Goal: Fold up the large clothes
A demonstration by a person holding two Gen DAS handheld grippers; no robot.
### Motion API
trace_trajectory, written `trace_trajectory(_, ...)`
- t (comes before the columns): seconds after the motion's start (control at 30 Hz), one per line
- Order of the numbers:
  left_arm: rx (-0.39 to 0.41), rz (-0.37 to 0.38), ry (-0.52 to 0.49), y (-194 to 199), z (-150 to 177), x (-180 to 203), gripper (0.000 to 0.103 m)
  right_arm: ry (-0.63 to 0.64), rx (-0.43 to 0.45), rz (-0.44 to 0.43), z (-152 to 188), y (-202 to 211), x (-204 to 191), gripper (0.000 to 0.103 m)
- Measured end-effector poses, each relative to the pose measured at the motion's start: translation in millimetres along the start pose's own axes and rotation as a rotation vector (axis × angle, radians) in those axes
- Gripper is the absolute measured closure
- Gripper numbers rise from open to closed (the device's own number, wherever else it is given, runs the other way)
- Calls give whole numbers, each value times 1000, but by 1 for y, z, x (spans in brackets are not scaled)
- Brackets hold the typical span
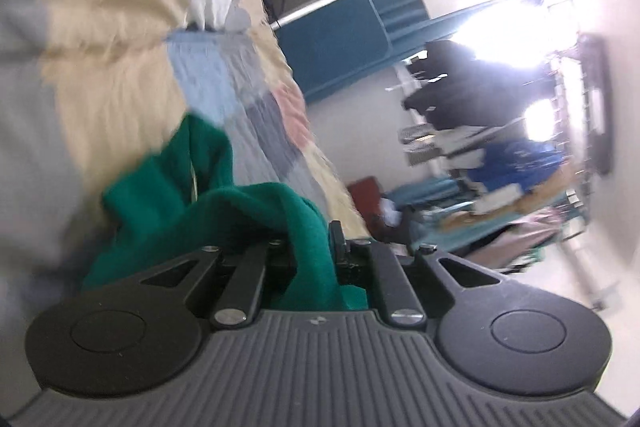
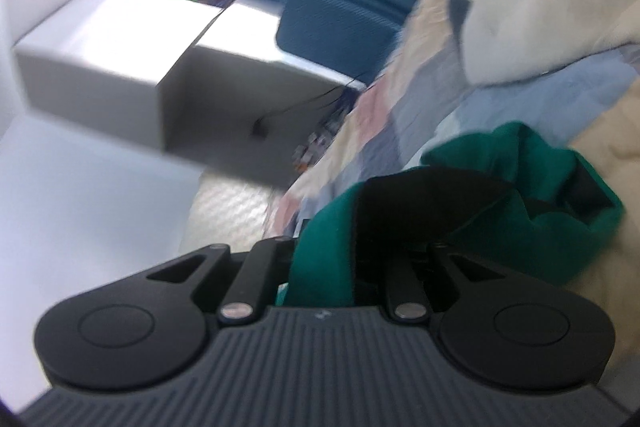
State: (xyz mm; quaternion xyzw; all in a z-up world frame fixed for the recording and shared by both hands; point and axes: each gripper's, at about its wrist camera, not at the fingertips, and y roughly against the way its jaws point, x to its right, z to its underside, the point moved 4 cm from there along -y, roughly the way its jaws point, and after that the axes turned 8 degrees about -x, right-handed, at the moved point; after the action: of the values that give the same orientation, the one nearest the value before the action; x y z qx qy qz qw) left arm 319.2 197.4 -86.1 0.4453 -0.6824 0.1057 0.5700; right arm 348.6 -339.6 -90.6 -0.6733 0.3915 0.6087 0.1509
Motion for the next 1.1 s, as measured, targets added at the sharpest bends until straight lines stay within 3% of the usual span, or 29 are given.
trace_trajectory(0.17, -1, -200, -136, -81, -52, -2, 90, -130, 59, 86, -44, -61, 29, 85)
trace_trajectory(0.3, -24, -262, -138, -136, -77, -29, 90, -178, 62, 124, -65, -97, 65, 85)
trace_trajectory(0.7, -72, -217, -67, -244, -123, -123, 86, -240, 29, 142, -95, -162, 143, 85)
trace_trajectory(1.0, -61, -217, -135, -241, -118, -116, 86, -210, 34, 142, -92, -164, 143, 85)
trace_trajectory(1.03, -57, -218, -164, -236, -114, -110, 83, -203, 32, 140, -91, -163, 141, 85)
trace_trajectory(1.1, -56, -219, -205, -225, -106, -100, 66, -195, 30, 131, -91, -159, 135, 83)
